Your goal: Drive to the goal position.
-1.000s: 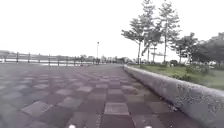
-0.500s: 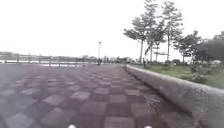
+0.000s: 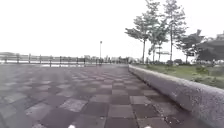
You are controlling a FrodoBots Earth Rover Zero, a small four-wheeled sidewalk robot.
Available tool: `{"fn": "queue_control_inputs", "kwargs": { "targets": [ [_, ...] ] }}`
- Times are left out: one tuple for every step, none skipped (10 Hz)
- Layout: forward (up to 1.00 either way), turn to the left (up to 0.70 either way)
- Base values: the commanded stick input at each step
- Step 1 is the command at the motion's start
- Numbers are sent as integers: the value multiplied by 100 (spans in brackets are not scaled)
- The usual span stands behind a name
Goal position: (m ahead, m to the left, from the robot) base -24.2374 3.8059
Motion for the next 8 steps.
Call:
{"fn": "queue_control_inputs", "kwargs": {
  "targets": [
    [0, 0],
    [0, 0],
    [0, 0],
    [0, 0],
    [0, 0],
    [0, 0],
    [0, 0],
    [0, -20]
  ]
}}
